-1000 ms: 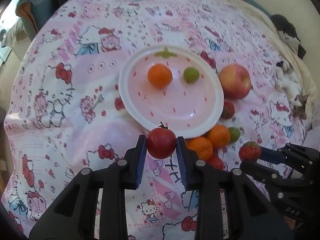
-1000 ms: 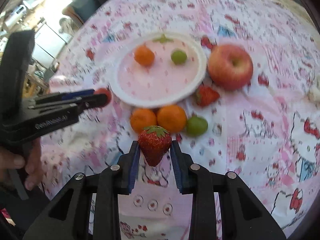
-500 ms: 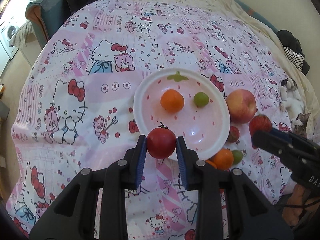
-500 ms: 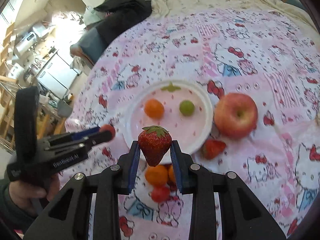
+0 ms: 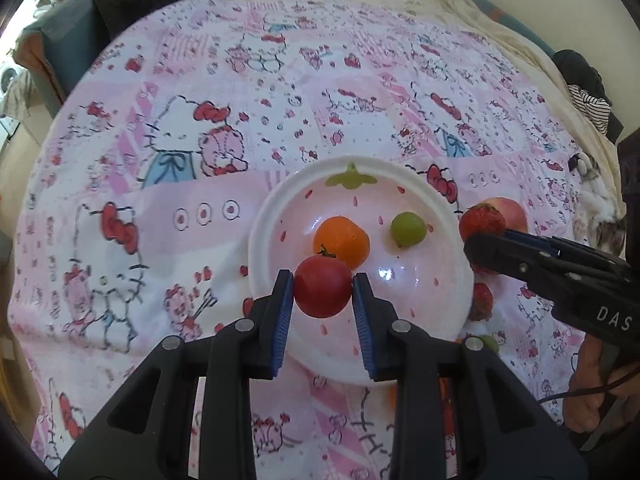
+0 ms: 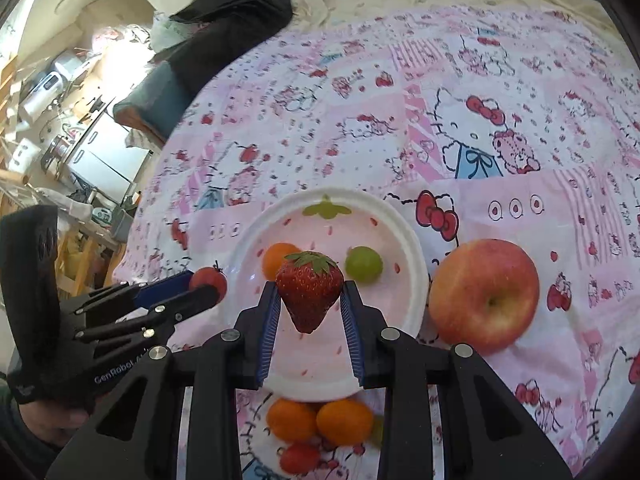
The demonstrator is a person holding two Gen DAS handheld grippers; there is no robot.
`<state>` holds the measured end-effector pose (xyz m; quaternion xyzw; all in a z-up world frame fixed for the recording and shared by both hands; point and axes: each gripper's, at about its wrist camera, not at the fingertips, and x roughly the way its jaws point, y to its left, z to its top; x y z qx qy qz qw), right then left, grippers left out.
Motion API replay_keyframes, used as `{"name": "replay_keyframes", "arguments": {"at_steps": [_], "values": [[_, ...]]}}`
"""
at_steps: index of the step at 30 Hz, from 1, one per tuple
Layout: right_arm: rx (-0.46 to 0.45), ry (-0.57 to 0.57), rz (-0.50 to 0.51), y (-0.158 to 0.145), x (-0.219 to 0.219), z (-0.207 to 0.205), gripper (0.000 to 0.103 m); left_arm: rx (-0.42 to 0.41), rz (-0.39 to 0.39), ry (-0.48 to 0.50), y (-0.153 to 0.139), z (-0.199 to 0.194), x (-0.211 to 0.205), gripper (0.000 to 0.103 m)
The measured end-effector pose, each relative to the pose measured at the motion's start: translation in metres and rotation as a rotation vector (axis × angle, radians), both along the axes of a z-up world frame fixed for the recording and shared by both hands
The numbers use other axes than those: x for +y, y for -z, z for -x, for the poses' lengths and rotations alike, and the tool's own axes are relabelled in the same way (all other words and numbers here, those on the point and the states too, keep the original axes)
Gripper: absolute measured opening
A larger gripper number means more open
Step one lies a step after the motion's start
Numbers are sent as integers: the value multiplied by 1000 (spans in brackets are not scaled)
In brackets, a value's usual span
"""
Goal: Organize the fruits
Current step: 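Place the tomato and strawberry on the plate and open both grippers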
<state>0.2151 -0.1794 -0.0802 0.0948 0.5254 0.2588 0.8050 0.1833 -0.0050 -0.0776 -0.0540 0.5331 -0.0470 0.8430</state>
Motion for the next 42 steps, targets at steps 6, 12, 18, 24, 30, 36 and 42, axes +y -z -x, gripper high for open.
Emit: {"name": "replay_keyframes", "arguments": {"at_steps": [6,12,18,24,30,36,42], "values": [[70,-1,52,25,3,-8,33,52,7,-12,18,-10,0,26],[102,-8,95,40,7,-8,33,68,4,-7,23,-13,-2,26],[133,-7,118,52,10,-7,33,88,-8,-11,30,-13,-2,26],[159,4,110,57,10,-7,33,97,2,-13,32,-13,-2,27],[167,9,114,59,10,-8,35,101,-11,-13,32,-13,-3,27],[160,12,104,56,9,-8,36,110,-4,-15,34,-15,-3,28],[159,17,88,53,7,-9,36,114,1,-11,35,-14,-3,40]]}}
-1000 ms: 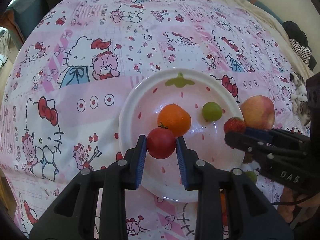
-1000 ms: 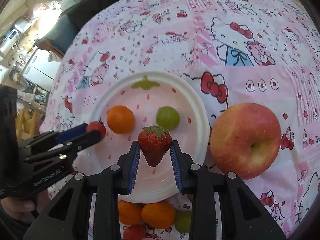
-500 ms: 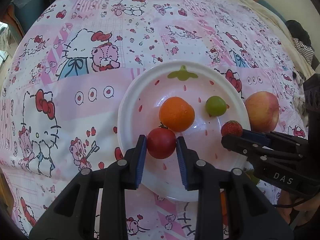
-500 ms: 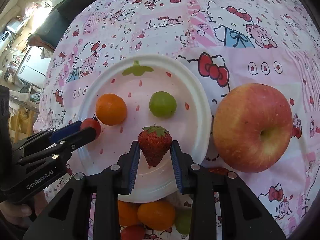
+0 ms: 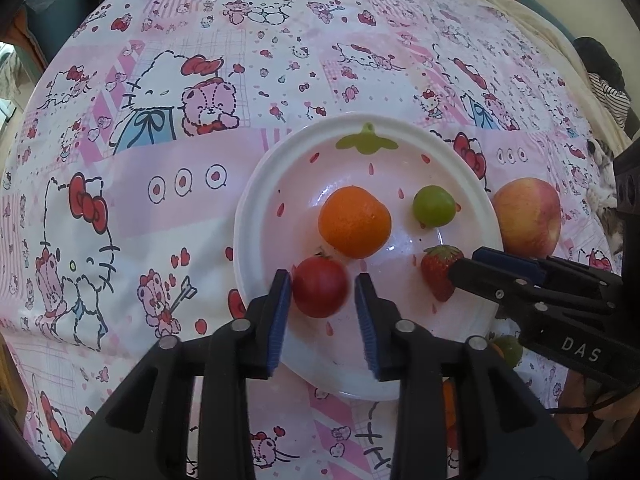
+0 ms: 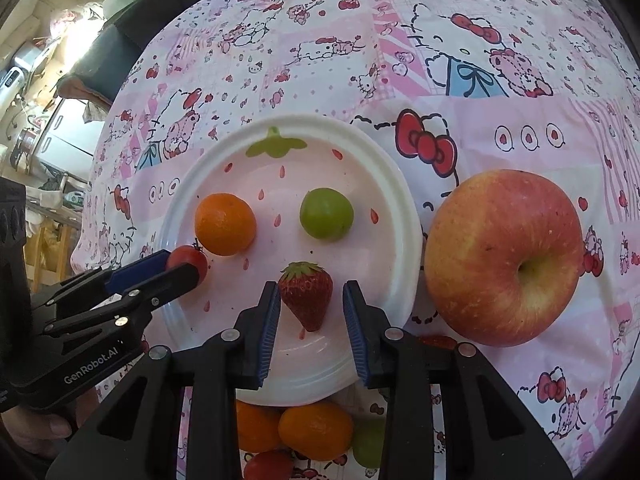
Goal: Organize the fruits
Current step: 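Place the tomato and strawberry on the plate and open both grippers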
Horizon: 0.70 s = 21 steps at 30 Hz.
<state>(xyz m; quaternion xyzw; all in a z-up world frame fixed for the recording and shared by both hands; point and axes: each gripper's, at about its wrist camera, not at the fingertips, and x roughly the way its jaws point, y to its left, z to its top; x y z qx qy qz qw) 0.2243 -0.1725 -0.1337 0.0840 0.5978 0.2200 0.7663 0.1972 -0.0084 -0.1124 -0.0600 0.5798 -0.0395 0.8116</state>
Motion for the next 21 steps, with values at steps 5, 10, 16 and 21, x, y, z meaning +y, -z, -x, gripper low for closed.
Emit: {"name": "replay_keyframes", "arguments": {"at_steps": [5,10,16,21], "values": [[-14,4,-25,-9,-1,0,57,-41,-22,-9,-8,2,0,75],[-71,16,-22,-26,-6,0,68,-46,-32,-18,-11,3,3,75],[-102,34,-29,-37,-16,-1,68,-76,-68,-6,-18,8,-1,75],[-122,57,-32,-46,-26,6,69,-90,-65,-2,-24,14,-5,75]]}}
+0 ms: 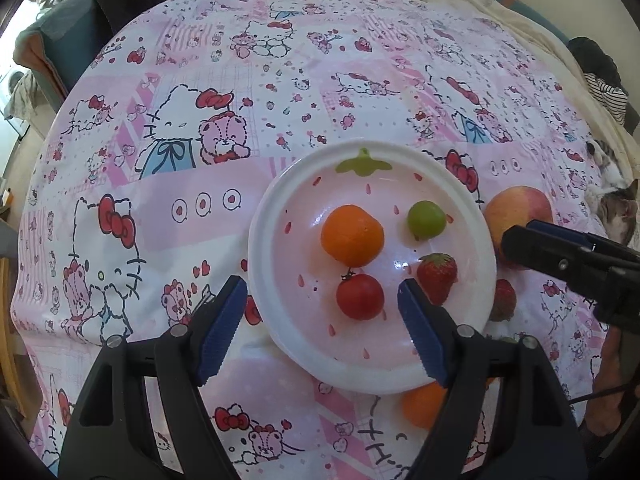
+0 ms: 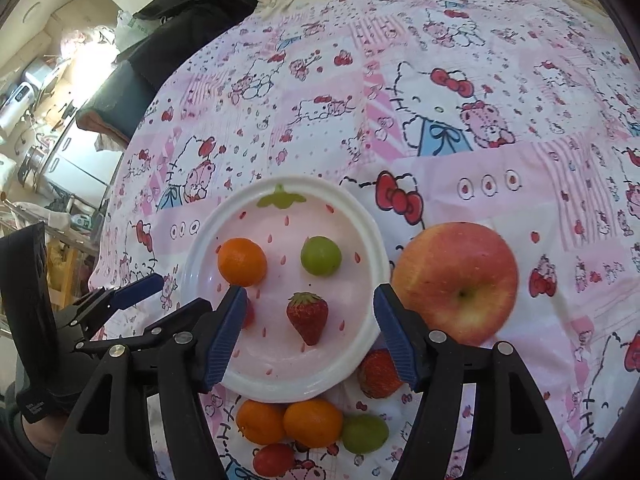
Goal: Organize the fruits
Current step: 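Place the tomato and strawberry on the plate and open both grippers, then move both grippers back toward the remaining fruit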
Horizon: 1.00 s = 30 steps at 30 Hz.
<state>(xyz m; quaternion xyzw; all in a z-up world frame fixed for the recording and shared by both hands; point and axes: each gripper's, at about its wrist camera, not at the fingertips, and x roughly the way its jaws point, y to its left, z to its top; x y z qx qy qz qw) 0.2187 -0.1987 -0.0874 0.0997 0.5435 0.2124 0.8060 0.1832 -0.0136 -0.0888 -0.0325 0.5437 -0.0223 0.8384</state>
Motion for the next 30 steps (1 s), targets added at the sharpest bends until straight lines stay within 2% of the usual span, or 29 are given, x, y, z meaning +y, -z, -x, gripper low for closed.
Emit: {"name": "replay_keyframes", "arguments": {"at_steps": [4,15,20,23,30], "values": [[-11,33,-4,-7,-11,9,74,-10,6,-4,-5,9,-3,75],[-5,99,13,-15,-43,48,74,6,16,17,-13,48,-19,75],[-1,138,-7,-18,-62,69,75,49,28,60,-3,60,-26,75],[-4,155,-23,-20,-71,80,83,92,65,88,6,64,-31,75],[8,158,-8,-21,-83,95,83,152,133,110,25,64,-54,73]]}}
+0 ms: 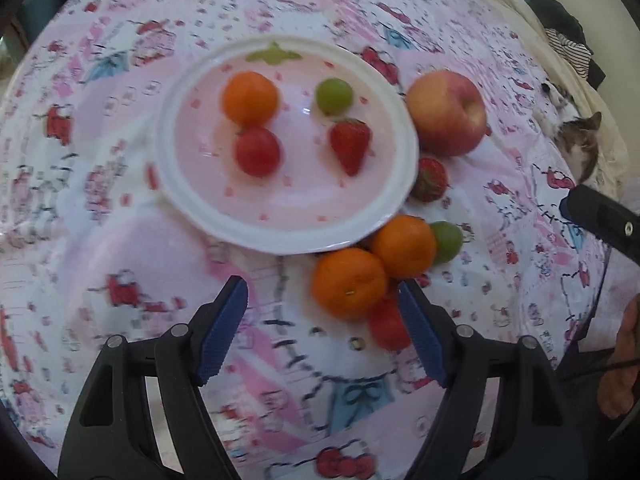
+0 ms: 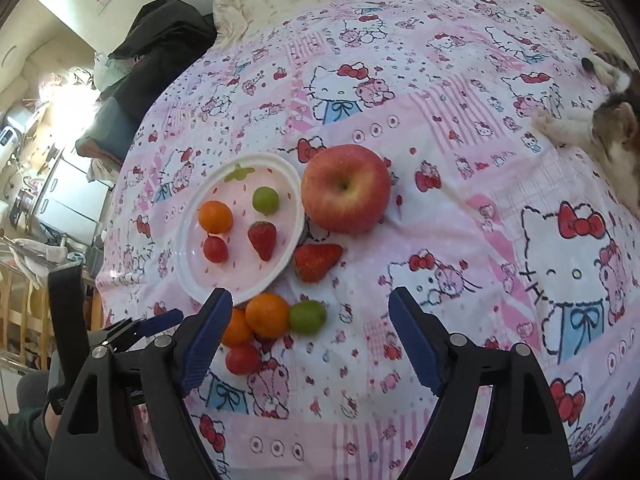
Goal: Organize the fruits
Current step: 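Move both grippers back toward the remaining fruit, then grasp a mandarin orange with the left gripper while the right gripper grasps a lime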
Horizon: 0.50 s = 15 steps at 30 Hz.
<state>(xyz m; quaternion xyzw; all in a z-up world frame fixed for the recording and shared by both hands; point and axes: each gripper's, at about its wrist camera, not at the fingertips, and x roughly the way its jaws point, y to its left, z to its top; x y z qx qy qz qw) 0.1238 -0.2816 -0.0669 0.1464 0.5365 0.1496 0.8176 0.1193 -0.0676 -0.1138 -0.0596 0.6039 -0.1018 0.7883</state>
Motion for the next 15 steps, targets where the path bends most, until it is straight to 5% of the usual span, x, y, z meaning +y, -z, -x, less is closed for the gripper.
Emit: {"name": "replay_keyframes", "arguments": {"at_steps": [4,15], "values": [[17,7,21,3,-5,4,83,30,-2,44,11,-5,-18,47],[5,-19,41,-2,1,7,83,3,-26,56,3,-2,-16,38]]}}
